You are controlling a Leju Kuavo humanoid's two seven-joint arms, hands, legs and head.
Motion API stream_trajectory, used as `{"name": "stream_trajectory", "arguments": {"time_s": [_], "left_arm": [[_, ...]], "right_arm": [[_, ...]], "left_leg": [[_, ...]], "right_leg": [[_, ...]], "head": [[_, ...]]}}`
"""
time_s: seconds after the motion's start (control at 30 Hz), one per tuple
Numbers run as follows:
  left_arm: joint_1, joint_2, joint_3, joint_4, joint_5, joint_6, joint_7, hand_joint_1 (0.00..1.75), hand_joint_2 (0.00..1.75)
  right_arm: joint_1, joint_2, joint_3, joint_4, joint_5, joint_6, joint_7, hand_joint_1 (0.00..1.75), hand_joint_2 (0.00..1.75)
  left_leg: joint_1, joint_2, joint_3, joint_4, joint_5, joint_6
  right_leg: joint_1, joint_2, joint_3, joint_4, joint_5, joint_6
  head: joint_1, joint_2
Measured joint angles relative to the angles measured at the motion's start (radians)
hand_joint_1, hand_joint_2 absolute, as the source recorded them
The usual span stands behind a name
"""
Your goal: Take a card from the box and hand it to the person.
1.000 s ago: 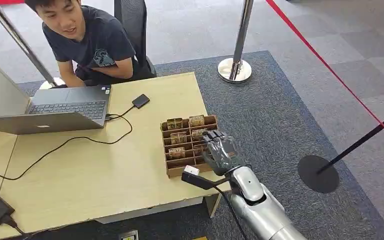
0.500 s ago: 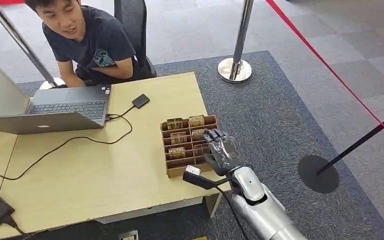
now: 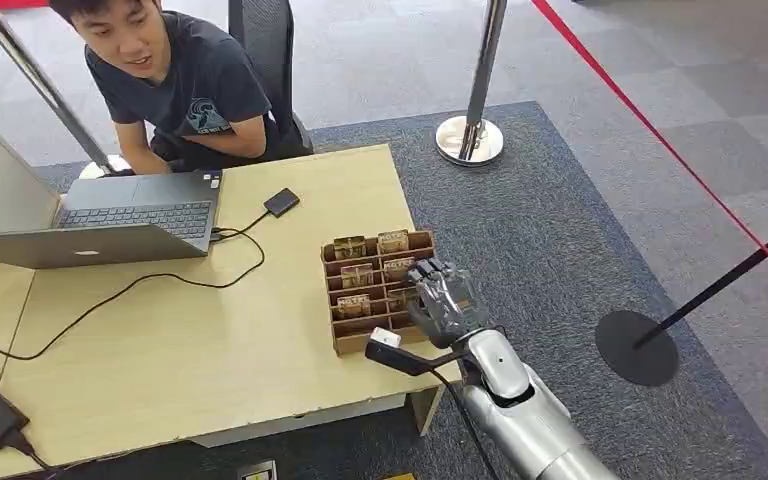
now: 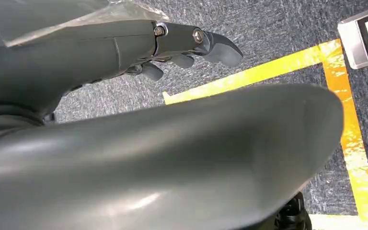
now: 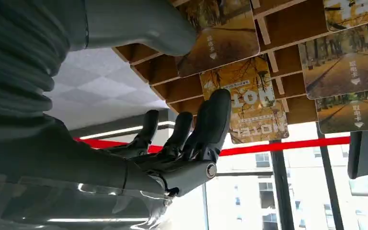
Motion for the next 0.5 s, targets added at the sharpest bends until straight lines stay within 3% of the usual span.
{"name": "stream_trajectory", "arguments": {"time_s": [0.5], "left_arm": [[0.0,0.0,0.0,0.0,0.0,0.0,0.0,0.0,0.0]], "right_arm": [[-0.003,0.0,0.0,0.0,0.0,0.0,-0.001,0.79,1.75]], "left_leg": [[0.0,0.0,0.0,0.0,0.0,0.0]], "right_leg": [[0.0,0.0,0.0,0.0,0.0,0.0]], "head": [[0.0,0.0]]}}
